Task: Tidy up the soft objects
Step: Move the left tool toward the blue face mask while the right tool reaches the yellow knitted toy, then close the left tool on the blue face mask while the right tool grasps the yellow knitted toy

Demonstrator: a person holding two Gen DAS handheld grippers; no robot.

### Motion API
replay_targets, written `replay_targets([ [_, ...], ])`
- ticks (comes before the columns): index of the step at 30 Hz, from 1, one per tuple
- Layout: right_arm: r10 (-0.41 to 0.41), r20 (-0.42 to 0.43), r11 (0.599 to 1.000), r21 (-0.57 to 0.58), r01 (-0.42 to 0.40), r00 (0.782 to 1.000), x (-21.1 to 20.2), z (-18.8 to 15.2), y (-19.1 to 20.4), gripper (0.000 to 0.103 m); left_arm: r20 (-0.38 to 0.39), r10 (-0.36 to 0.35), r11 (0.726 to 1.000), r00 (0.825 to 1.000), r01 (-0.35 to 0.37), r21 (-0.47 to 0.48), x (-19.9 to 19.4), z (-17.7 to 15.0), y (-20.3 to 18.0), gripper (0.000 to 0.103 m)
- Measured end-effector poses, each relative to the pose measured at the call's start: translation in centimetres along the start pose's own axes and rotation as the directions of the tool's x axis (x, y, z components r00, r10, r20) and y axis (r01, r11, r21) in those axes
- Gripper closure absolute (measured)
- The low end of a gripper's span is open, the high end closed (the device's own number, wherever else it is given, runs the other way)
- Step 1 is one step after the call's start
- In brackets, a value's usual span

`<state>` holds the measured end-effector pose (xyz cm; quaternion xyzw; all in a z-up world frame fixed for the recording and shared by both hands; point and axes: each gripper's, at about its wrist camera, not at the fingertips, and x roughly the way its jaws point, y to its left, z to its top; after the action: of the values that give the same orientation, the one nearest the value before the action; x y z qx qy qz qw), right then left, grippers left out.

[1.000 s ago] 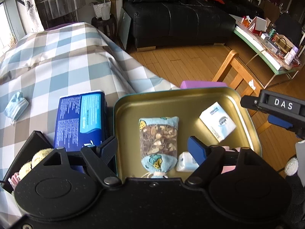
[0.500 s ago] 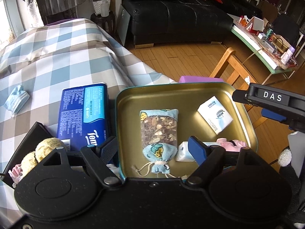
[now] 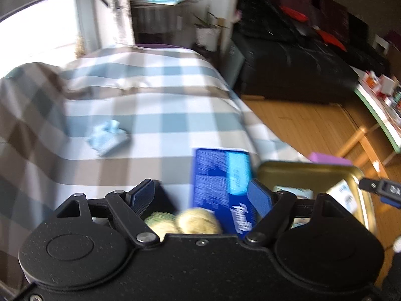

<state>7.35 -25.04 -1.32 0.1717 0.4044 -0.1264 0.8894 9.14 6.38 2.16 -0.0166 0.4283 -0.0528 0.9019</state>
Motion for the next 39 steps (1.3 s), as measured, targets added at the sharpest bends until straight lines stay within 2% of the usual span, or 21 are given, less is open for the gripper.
replay_targets([
  [4,0.042,-0.012,0.998,-0.048,-0.043,0.999,-0.1,0.1,2.3,0.014,0.023,0.084,0.996,0.996,-0.083,-0.043,0.1,0.8,3.5,0.024],
  [6,0.072,-0.023,0.994,-0.075,-0.074,0.997,-0.2,0.2,3.8,0.014,0.026,0.124,0.990,0.992,-0.122,-0.065,0.4,1.1,5.3,0.013],
  [11,0.125,-0.049,0.979,-0.159,-0.131,0.991,-0.3,0.2,7.6,0.013,0.017,0.199,0.974,0.980,-0.196,-0.109,1.8,1.8,8.8,0.013],
  [15,0.168,-0.073,0.957,-0.227,-0.181,0.983,-0.4,-0.1,11.1,0.012,0.011,0.228,0.964,0.974,-0.224,-0.139,3.1,2.4,10.9,0.013],
  [21,0.223,-0.108,0.917,-0.314,-0.246,0.969,-0.4,-1.5,15.8,0.011,-0.012,0.228,0.957,0.974,-0.226,-0.180,6.1,3.8,12.9,0.013],
  [25,0.238,-0.124,0.891,-0.368,-0.267,0.963,-0.4,-2.8,17.7,0.010,-0.044,0.177,0.955,0.983,-0.183,-0.232,8.7,4.9,13.8,0.012],
  [29,0.236,-0.141,0.868,-0.414,-0.274,0.962,-0.3,-4.0,19.0,0.010,-0.092,0.142,0.942,0.985,-0.164,-0.293,11.8,6.0,14.8,0.012],
  [33,0.230,-0.179,0.855,-0.433,-0.287,0.956,0.3,-4.7,19.5,0.010,-0.130,0.161,0.930,0.978,-0.195,-0.312,14.7,6.9,15.2,0.012],
  [39,0.215,-0.201,0.866,-0.413,-0.282,0.956,1.3,-4.7,19.4,0.010,-0.178,0.194,0.935,0.965,-0.237,-0.263,18.1,7.4,15.0,0.012],
])
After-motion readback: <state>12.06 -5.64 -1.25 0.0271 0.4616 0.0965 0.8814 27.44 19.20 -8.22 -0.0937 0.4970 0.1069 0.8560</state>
